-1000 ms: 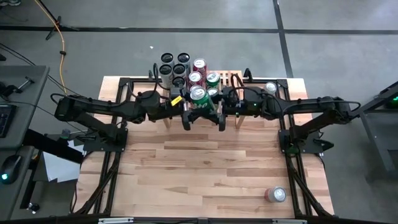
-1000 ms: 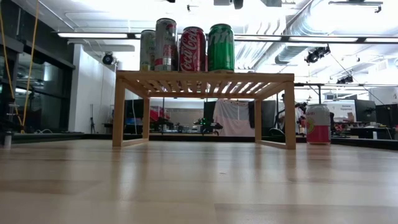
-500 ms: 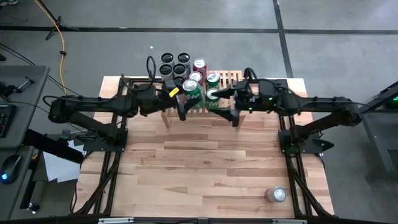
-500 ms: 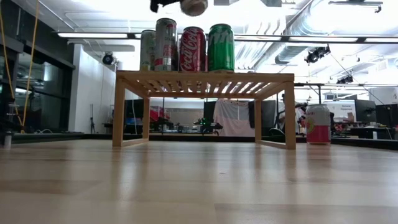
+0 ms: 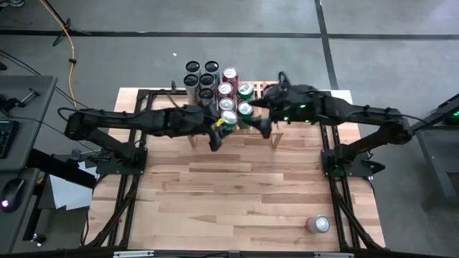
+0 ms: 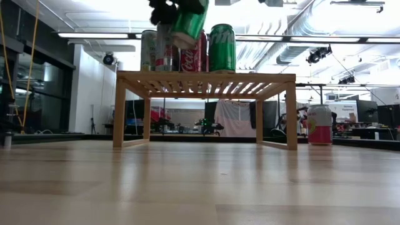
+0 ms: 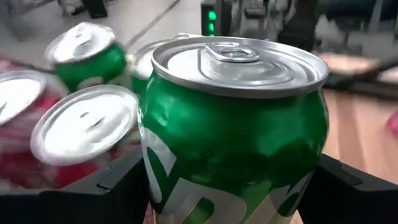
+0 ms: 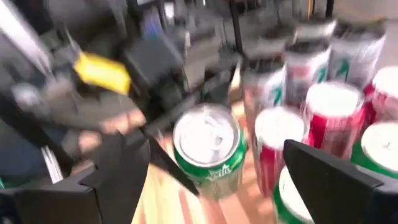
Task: Place canned beverage on shelf
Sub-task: Put the green soda can on the shelf aligned with other green soda can
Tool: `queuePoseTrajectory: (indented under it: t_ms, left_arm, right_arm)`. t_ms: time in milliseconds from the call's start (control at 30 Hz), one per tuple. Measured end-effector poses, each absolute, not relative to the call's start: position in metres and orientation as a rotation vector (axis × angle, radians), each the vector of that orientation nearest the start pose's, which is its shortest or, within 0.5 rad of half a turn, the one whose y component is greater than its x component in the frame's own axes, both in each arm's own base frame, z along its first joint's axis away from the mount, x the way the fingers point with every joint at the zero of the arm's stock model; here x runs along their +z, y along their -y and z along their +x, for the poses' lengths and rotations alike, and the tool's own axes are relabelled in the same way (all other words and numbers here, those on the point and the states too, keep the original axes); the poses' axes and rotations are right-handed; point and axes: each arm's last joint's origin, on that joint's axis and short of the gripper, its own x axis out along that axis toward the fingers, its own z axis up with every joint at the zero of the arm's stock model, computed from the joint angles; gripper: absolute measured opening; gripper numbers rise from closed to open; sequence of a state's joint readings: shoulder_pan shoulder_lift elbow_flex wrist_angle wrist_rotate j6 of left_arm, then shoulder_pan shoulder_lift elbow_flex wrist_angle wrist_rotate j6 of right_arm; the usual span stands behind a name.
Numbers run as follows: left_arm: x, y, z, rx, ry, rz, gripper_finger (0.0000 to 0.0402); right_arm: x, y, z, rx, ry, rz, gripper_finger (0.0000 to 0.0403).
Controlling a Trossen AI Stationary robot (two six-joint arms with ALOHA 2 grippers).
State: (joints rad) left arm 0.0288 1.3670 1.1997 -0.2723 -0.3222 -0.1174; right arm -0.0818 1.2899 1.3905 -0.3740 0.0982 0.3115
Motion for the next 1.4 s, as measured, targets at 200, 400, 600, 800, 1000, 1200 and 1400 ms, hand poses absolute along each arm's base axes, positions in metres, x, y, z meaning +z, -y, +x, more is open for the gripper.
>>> queuePoseTrajectory:
  t_ms: [200, 400, 600, 800, 1000, 1200, 1400]
  left_arm:
    - [0.351, -0.001, 0.322, 0.276, -0.427, 0.149, 0.0289]
    - [0.351, 0.005, 0.323, 0.195, -0.438, 0.214, 0.0289]
    - [0.348, 0.0, 0.325, 0.218, -0.45, 0.191, 0.0289]
    - [0.346, 0.0, 0.328, 0.216, -0.442, 0.185, 0.0289]
    - [0.348, 0.0, 0.329, 0.218, -0.429, 0.182, 0.0289]
    - [0.348, 0.0, 0.329, 0.216, -0.42, 0.171, 0.0289]
    - [0.348, 0.001, 0.329, 0.189, -0.417, 0.142, 0.0302]
  right_arm:
    - [0.409, 0.017, 0.295, -0.17, -0.344, 0.2, 0.0354]
    - [0.409, 0.007, 0.297, -0.095, -0.362, 0.072, 0.0354]
    - [0.399, 0.004, 0.309, -0.057, -0.401, 0.049, 0.0354]
    - [0.388, 0.005, 0.318, -0.067, -0.442, 0.015, 0.0354]
    - [0.386, 0.005, 0.322, -0.077, -0.438, 0.009, 0.0342]
    - [0.385, 0.005, 0.322, -0.089, -0.439, 0.033, 0.0288]
    - [0.386, 0.004, 0.321, -0.096, -0.437, 0.07, 0.0288]
